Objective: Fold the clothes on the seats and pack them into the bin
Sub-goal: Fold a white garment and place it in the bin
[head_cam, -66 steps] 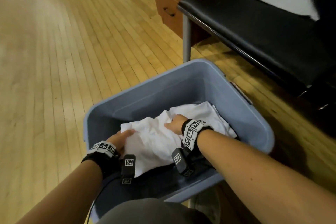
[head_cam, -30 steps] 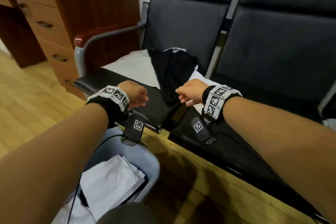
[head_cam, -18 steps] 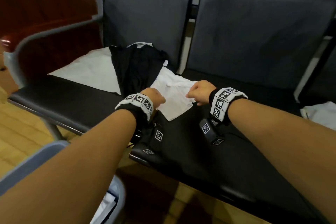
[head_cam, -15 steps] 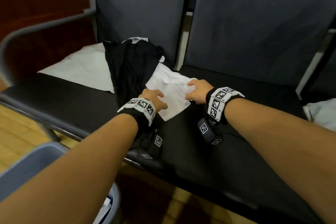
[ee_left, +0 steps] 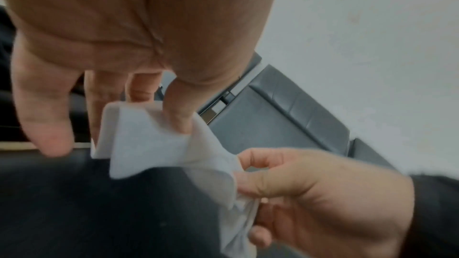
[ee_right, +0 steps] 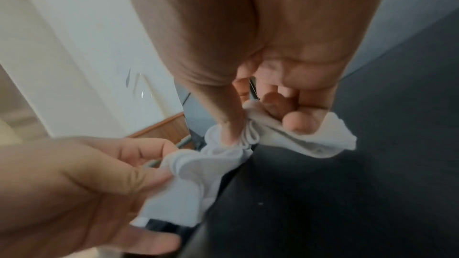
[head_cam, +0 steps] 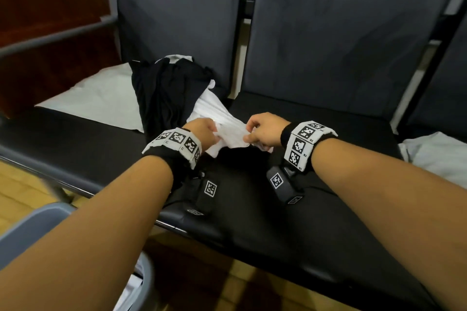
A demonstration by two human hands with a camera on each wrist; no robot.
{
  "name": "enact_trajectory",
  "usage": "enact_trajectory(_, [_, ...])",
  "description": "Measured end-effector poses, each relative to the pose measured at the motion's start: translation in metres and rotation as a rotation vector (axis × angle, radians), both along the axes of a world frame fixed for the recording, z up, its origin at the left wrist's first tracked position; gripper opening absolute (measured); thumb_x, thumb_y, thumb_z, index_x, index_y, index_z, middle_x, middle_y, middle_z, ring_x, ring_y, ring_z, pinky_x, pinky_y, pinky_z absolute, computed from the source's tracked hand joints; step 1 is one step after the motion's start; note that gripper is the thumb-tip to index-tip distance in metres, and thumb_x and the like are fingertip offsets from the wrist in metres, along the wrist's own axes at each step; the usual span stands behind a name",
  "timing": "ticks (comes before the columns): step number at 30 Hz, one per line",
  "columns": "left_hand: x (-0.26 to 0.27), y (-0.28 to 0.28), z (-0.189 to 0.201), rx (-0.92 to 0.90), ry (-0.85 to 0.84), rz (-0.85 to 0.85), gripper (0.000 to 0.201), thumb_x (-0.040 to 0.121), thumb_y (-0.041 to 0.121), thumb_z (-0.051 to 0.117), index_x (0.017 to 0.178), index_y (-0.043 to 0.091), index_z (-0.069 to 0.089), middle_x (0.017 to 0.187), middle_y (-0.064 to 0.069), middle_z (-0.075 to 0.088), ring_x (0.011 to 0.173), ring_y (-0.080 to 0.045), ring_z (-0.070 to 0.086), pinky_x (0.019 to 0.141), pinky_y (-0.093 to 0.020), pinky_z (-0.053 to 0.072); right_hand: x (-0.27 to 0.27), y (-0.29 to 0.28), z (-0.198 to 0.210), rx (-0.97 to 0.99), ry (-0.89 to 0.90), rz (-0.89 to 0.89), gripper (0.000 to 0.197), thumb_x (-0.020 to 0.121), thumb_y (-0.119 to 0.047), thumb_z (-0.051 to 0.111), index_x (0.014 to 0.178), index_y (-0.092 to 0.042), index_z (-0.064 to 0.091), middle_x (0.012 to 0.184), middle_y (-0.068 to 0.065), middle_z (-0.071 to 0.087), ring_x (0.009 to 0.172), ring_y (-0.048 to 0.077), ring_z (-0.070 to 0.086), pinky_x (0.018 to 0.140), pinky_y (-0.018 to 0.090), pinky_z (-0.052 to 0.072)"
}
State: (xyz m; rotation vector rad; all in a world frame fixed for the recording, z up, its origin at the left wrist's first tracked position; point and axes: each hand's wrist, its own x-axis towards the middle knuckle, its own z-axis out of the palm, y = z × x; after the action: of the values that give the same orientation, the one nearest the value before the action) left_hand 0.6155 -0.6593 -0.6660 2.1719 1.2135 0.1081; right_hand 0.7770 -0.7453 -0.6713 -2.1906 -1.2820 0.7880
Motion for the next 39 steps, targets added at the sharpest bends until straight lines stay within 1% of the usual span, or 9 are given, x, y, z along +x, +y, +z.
enact_trajectory(4, [-0.006,-0.025,0.024,-0.157,-0.309,0.105,0.012,0.094,0.008,0.052,0.088,0.018,0.049,0.084,-0.002,0.048,0.084,-0.024,0.057,0.067,-0.042,0.059,-0.011,-0.041,0.024,0.149,0.112,-0.073,0.016,0.089,-0.015,0.07,0.08,-0.016,0.056,0.07,0.005,0.061,0.053,0.018,0.055,0.055,0.031,0.049])
enact_trajectory(8, [-0.013,-0.053,0.049,-0.107,-0.389,-0.001,0.012,0.088,0.004,0.058,0.088,0.014,0.052,0.075,0.0,0.052,0.076,-0.024,0.055,0.077,-0.039,0.053,-0.015,-0.09,0.059,0.266,0.226,-0.163,0.015,0.091,-0.01,0.064,0.079,-0.011,0.056,0.069,0.008,0.057,0.056,0.018,0.052,0.055,0.032,0.047])
enact_trajectory(11, [-0.018,-0.074,0.056,-0.253,-0.504,-0.036,0.018,0.082,0.003,0.063,0.076,0.017,0.053,0.084,-0.009,0.058,0.089,-0.032,0.058,0.085,-0.044,0.052,-0.012,-0.128,0.083,0.432,0.317,-0.285,0.012,0.093,-0.008,0.061,0.083,-0.007,0.056,0.065,0.008,0.054,0.049,0.014,0.048,0.046,0.025,0.043])
enact_trajectory(14, [-0.022,-0.098,0.046,-0.519,-0.629,0.005,0.016,0.087,0.002,0.058,0.08,0.013,0.049,0.1,-0.012,0.06,0.095,-0.027,0.063,0.074,-0.042,0.058,-0.014,-0.157,0.075,0.427,0.277,-0.296,0.017,0.09,-0.008,0.065,0.076,-0.01,0.055,0.062,0.006,0.053,0.047,0.014,0.046,0.046,0.026,0.04])
enact_trajectory(21, [-0.031,-0.11,0.019,-0.28,-0.23,0.031,0.038,0.093,0.034,0.057,0.109,-0.001,0.057,0.087,-0.009,0.062,0.078,-0.023,0.061,0.074,-0.033,0.051,-0.038,-0.183,0.05,-0.078,-0.088,0.115,0.016,0.085,-0.022,0.073,0.089,-0.01,0.065,0.072,0.001,0.065,0.06,0.015,0.058,0.059,0.029,0.048])
enact_trajectory(25, [-0.034,-0.099,0.028,-0.047,0.095,-0.031,0.046,0.095,0.039,0.053,0.114,-0.002,0.059,0.105,-0.02,0.064,0.103,-0.031,0.063,0.075,-0.03,0.044,-0.038,-0.178,0.048,-0.062,-0.169,0.072,0.03,0.075,-0.033,0.082,0.093,-0.013,0.07,0.079,-0.007,0.064,0.071,0.007,0.059,0.065,0.022,0.049])
enact_trajectory(30, [-0.036,-0.071,0.015,-0.206,-0.114,0.192,0.035,0.09,0.03,0.061,0.105,-0.002,0.06,0.091,-0.015,0.06,0.081,-0.028,0.06,0.083,-0.038,0.053,-0.037,-0.137,0.041,0.03,-0.082,-0.127,0.044,0.076,-0.043,0.079,0.103,-0.012,0.066,0.097,0.001,0.065,0.092,0.016,0.063,0.083,0.034,0.055])
enact_trajectory(35, [-0.038,-0.049,0.011,-0.577,-0.448,0.433,0.024,0.094,0.018,0.055,0.11,0.001,0.052,0.095,-0.014,0.055,0.081,-0.028,0.06,0.061,-0.037,0.051,-0.034,-0.066,0.026,-0.091,-0.017,-0.203,0.057,0.082,-0.046,0.073,0.117,-0.003,0.059,0.097,0.009,0.063,0.094,0.025,0.066,0.081,0.037,0.058])
enact_trajectory(39, [-0.037,-0.032,0.006,-0.687,-0.359,0.393,0.04,0.095,0.026,0.053,0.127,0.002,0.046,0.116,-0.018,0.057,0.108,-0.034,0.062,0.098,-0.05,0.046,-0.045,-0.044,-0.004,-0.221,-0.228,-0.033,0.062,0.078,-0.053,0.072,0.115,-0.005,0.059,0.1,0.007,0.064,0.09,0.025,0.063,0.07,0.03,0.048])
